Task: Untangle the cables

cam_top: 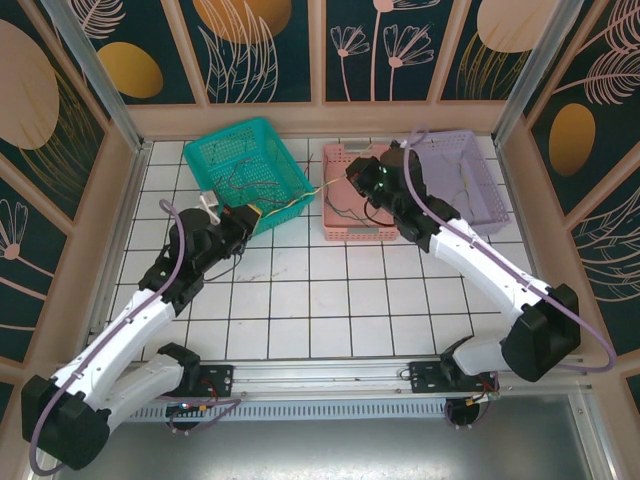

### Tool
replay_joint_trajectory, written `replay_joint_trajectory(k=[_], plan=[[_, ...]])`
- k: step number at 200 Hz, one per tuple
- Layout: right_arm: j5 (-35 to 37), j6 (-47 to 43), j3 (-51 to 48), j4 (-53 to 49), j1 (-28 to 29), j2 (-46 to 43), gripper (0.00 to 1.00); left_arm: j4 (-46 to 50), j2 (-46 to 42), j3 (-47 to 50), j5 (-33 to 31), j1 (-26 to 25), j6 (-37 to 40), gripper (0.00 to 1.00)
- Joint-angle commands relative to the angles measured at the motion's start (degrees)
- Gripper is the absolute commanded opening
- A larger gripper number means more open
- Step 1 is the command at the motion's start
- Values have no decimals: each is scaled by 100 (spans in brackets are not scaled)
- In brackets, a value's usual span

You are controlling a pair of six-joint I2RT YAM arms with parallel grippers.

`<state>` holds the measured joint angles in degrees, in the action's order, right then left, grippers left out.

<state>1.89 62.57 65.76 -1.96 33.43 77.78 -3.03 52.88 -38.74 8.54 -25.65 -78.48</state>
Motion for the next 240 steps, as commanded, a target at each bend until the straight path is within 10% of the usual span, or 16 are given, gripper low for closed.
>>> replay_joint_trajectory(k=[1, 45, 77, 103, 121, 179, 240], plan=[[858, 1469, -325, 1302, -564, -252, 0, 194, 32, 267, -519, 122, -577, 0], [1214, 2140, -661, 1860, -644, -369, 0, 145, 151, 211, -526, 70, -784, 0], [954, 527, 60, 1187, -789, -369, 0, -231, 422, 38, -202, 25, -599, 0], [960, -1061, 533, 406, -835, -550, 0, -223, 673, -368, 85, 20, -295, 52], [1128, -1437, 370, 147, -1060, -919, 0, 40, 697, -618, -21, 20, -91, 69], [1509, 293, -361, -844, -2956, -1712, 0, 242, 1050, -1198, 255, 17, 444, 67], [1519, 1088, -623, -1521, -3691, -545, 0, 296, 1077, -1663, 306, 14, 1040, 67]])
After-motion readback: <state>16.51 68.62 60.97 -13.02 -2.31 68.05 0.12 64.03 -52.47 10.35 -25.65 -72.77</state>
